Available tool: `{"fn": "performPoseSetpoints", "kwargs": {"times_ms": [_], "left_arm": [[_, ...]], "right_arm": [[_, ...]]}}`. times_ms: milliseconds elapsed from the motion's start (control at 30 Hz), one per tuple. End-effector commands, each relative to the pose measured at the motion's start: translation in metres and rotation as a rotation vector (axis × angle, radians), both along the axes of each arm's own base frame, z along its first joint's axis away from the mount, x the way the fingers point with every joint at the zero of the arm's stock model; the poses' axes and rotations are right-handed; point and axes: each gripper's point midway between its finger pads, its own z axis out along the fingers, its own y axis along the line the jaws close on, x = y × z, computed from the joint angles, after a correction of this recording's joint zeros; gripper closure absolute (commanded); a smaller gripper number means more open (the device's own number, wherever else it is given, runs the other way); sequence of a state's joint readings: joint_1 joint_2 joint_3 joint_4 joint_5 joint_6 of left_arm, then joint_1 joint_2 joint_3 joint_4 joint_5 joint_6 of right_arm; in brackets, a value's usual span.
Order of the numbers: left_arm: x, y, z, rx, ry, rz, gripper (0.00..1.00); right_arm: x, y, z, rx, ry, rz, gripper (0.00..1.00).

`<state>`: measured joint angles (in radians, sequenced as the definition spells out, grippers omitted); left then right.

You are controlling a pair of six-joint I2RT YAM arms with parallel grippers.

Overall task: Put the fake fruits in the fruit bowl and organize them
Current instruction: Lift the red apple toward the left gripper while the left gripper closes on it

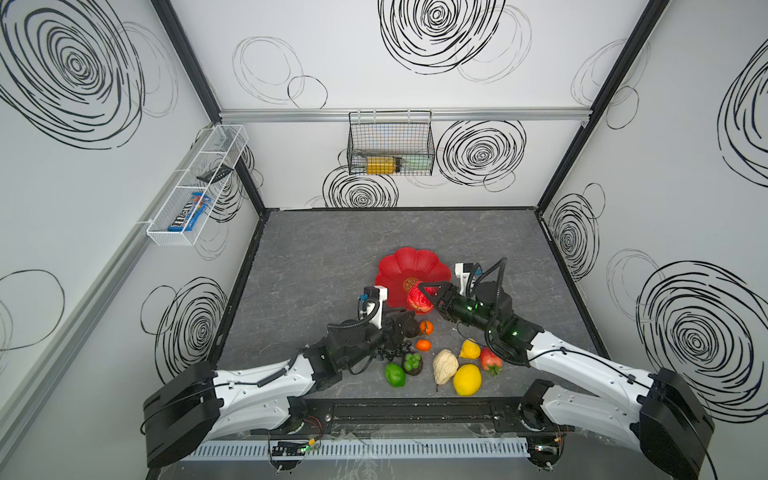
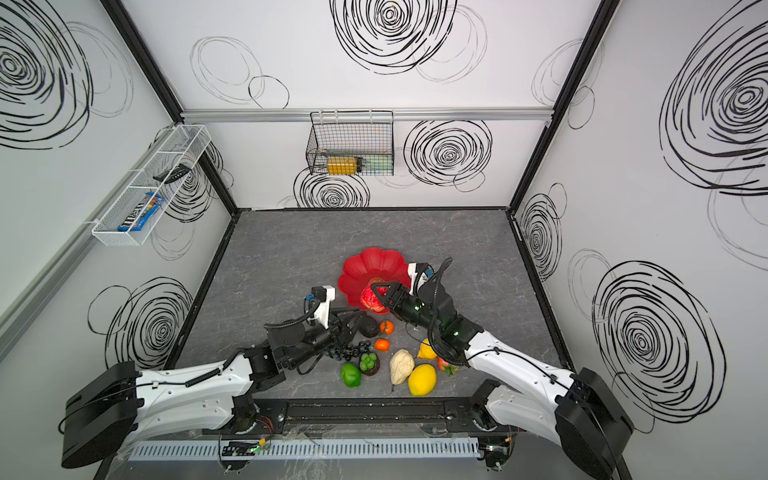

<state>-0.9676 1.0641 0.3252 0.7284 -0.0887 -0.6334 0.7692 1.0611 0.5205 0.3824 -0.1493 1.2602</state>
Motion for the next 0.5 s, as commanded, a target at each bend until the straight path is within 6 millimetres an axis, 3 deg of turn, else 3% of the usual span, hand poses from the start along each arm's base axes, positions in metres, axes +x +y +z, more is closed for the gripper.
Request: {"fn": "performPoseSetpoints", "kwargs": {"times_ms": [0, 467], "left_arm": [[-0.002, -0.005, 0.021, -0.097, -0.017, -0.041, 0.64], [-0.004, -0.012, 0.006, -0.077, 0.022, -0.074, 0.70]], "right_arm": [[0.002, 0.004, 0.007, 0.028, -0.018, -0.010, 0.39], [0.001, 0.009, 0.009, 0.033, -0.017, 0.002, 0.40]]}}
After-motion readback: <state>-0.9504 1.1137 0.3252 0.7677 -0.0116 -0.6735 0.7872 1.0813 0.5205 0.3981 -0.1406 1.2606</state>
